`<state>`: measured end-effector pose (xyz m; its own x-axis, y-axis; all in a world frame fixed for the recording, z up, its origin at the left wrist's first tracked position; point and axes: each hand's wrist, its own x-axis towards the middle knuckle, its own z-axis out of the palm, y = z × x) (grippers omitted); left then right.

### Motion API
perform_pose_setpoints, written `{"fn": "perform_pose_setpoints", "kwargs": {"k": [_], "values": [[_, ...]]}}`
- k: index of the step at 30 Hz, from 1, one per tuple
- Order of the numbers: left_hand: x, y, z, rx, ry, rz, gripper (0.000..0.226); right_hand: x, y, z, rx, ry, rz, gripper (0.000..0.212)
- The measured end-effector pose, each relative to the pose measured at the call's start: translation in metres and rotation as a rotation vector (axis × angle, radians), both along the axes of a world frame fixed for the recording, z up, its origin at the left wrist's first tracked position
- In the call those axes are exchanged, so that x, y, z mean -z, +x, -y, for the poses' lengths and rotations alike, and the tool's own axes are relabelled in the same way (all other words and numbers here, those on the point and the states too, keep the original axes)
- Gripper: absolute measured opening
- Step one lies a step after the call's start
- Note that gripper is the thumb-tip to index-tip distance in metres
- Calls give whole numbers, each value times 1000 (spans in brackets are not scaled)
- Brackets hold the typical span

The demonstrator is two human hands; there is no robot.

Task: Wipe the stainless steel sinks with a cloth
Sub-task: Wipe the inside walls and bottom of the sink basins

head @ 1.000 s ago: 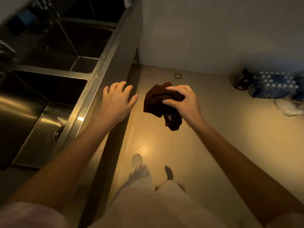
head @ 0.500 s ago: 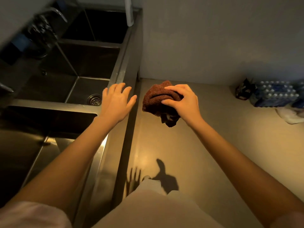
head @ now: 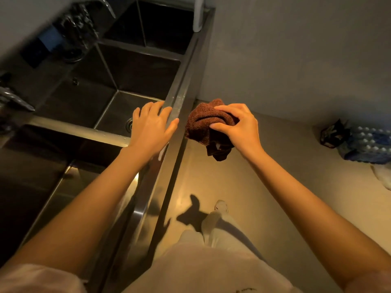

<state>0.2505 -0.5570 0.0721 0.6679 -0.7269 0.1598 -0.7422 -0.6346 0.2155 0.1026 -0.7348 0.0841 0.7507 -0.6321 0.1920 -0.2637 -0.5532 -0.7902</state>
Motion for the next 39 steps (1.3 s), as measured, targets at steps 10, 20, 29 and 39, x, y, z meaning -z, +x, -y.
{"fn": "perform_pose_setpoints", "kwargs": {"k": [10,20,29,39], "values": [[5,43,42,-160,50,17,48,-4,77,64,-175,32,44,41],[-12,85,98,-461,10,14,49,-43,161,139,-445,-11,68,39],[-44,137,85,-639,-46,82,49,-71,246,136,-634,-6,134,39],[-19,181,28,-762,-14,5,48,-53,329,79,-835,-62,98,42]]}}
